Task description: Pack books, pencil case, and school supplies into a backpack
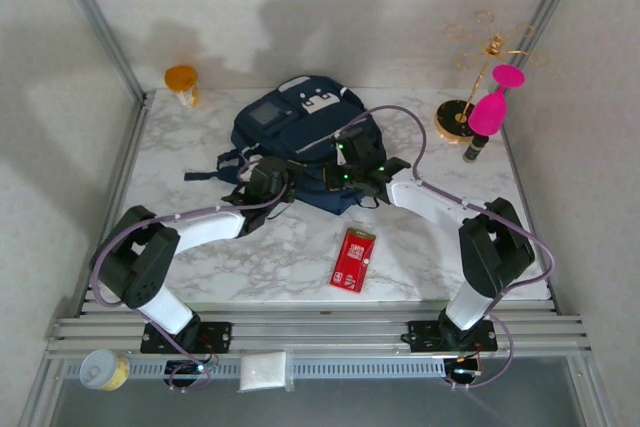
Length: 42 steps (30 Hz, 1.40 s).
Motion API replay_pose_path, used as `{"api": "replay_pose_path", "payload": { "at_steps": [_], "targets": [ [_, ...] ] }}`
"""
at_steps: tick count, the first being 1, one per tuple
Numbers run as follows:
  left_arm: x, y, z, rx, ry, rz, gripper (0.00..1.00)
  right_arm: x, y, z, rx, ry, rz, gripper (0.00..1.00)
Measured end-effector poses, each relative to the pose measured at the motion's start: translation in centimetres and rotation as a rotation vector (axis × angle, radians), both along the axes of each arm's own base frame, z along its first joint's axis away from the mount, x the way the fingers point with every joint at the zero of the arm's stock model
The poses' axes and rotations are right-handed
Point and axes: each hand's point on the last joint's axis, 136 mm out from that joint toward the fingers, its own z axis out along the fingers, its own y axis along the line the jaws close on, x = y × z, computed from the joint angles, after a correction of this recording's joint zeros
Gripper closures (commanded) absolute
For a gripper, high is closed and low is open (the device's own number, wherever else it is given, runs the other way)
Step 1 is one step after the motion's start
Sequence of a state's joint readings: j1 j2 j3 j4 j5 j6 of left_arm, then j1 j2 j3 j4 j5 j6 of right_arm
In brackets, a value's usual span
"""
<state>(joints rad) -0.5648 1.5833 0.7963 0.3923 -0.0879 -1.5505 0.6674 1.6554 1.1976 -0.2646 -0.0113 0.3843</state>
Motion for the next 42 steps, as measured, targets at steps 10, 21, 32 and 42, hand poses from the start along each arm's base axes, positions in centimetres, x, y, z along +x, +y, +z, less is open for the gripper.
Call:
{"api": "replay_pose_path", "payload": {
  "at_steps": [10,21,32,42],
  "targets": [
    [1.2,7.8,-0.4,0.171,0.02,0.025,0.72,-0.1,-1.6,-0.2,-0.133,-0.008,0.008,1.0],
    [-0.5,-4.0,1.4,-0.082,-0.043,-0.183,0.58,-1.5,0.7,-0.1,-0.098,0.007,0.085,1.0],
    [-0.4,-6.3,-0.6,-0.172,0.032,-0.078,0.59,-1.0,0.1,-0.5,-0.107,-0.004,0.063,1.0],
    [-2.0,-7.0,-1.1,-0.266,0.061,-0.032,0.58,-1.1,0.3,-0.6,-0.099,-0.004,0.069,1.0]
  ]
}}
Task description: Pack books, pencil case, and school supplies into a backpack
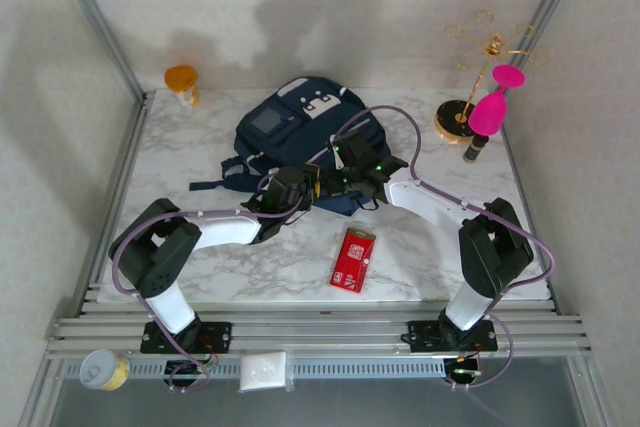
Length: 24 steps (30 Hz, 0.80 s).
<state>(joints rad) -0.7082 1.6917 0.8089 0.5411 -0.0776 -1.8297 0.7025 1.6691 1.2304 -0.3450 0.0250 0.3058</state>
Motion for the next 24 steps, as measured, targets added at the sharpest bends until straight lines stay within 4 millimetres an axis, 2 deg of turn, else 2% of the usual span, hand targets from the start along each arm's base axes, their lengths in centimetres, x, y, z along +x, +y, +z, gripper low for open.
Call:
{"api": "replay_pose_path", "payload": {
  "at_steps": [2,6,8,14,19,24],
  "targets": [
    [-0.3,-0.2,0.2,-0.01,-0.002,-0.005,0.58,0.0,0.1,0.0,0.004,-0.003,0.002,1.0],
    [0.3,-1.1,0.9,-0.042,-0.009,-0.024,0.71,0.1,0.2,0.0,0.009,-0.006,0.003,1.0],
    [0.9,-1.7,0.8,-0.053,-0.013,-0.029,0.74,0.1,0.2,0.1,0.011,-0.011,0.002,1.0],
    [1.4,-1.9,0.1,-0.064,-0.006,-0.016,1.0,0.0,-0.3,-0.7,-0.008,0.0,-0.007,1.0],
    [1.2,-1.3,0.3,-0.042,-0.009,-0.019,1.0,0.1,-0.6,-0.8,-0.024,-0.005,-0.013,1.0],
    [0.5,1.7,0.7,0.062,0.006,-0.045,1.0,-0.2,-0.4,-0.3,-0.049,-0.01,-0.007,1.0]
  ]
}}
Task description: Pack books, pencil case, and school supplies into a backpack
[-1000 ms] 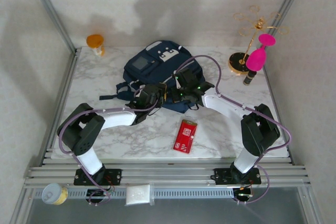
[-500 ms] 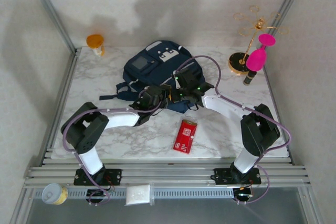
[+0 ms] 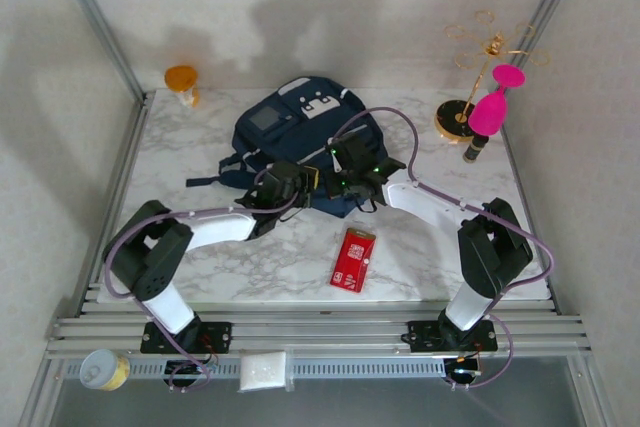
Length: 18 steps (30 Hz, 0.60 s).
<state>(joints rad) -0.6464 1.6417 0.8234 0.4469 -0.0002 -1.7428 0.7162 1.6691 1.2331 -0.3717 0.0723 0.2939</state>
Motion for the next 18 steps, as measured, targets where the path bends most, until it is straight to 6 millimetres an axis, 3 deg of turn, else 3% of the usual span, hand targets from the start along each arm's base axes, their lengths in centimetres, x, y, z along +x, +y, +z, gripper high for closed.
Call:
{"api": "replay_pose_path", "payload": {
  "at_steps": [7,11,15,17,18],
  "targets": [
    [-0.3,10.1,0.5,0.167,0.01,-0.001,1.0,0.8,-0.5,1.1,-0.008,-0.013,0.006,1.0],
    [-0.1,15.3,0.9,0.262,0.009,0.016,1.0,0.2,1.1,1.1,0.008,0.006,0.086,1.0],
    [-0.4,16.6,0.7,0.312,0.013,-0.007,0.58,-1.1,4.0,0.9,0.021,0.021,0.163,1.0],
    [-0.7,15.8,1.1,0.304,-0.004,-0.018,0.43,-1.4,4.8,0.9,0.039,0.027,0.183,1.0],
    [-1.0,15.1,1.5,0.299,-0.019,-0.024,0.4,-1.5,5.0,0.9,0.044,0.03,0.187,1.0]
  ]
}}
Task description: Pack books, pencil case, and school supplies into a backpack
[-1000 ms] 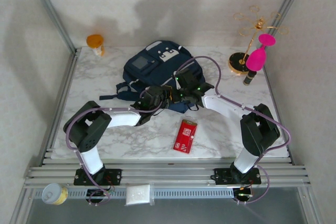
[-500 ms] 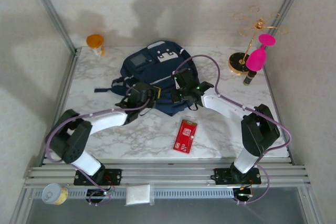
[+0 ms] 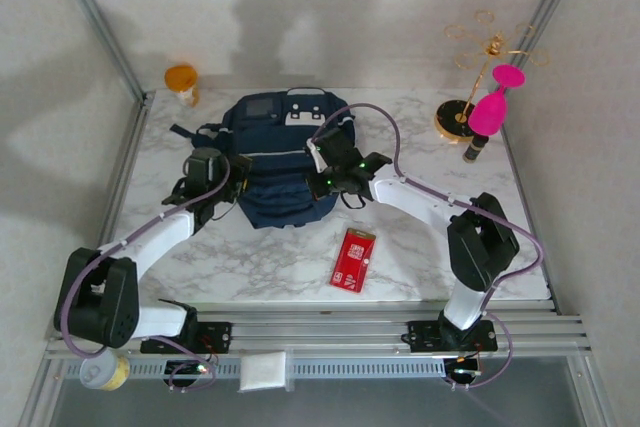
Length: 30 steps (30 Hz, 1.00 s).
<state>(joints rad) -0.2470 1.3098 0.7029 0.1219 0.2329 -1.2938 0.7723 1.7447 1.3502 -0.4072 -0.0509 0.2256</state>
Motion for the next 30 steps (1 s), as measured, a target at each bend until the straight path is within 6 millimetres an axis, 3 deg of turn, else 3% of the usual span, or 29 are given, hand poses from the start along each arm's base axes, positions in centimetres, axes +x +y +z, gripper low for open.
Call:
{"api": "replay_pose_path", "payload": {
  "at_steps": [5,11,16,20,25,30],
  "targets": [
    [-2.4,-5.1,1.6,-0.084,-0.042,-0.047,0.37,0.2,0.2,0.0,0.018,-0.005,-0.002,1.0],
    [-3.4,-8.5,-0.6,-0.154,0.03,-0.007,0.37,-0.1,-0.1,-0.9,0.009,0.001,-0.004,1.0],
    [-3.5,-10.8,-0.1,-0.189,0.044,0.01,0.51,-0.1,-0.2,-1.1,0.017,-0.012,-0.006,1.0],
    [-2.8,-10.8,-1.7,-0.183,0.088,0.062,0.68,0.0,-0.4,-1.0,0.017,-0.024,-0.013,1.0],
    [-2.4,-10.1,-3.1,-0.149,0.123,0.103,0.99,0.1,-0.9,-1.4,-0.007,-0.027,-0.029,1.0],
    [-2.2,-7.4,-2.0,-0.091,0.1,0.132,1.0,0.2,-2.1,-1.6,-0.023,-0.024,-0.065,1.0]
  ]
}}
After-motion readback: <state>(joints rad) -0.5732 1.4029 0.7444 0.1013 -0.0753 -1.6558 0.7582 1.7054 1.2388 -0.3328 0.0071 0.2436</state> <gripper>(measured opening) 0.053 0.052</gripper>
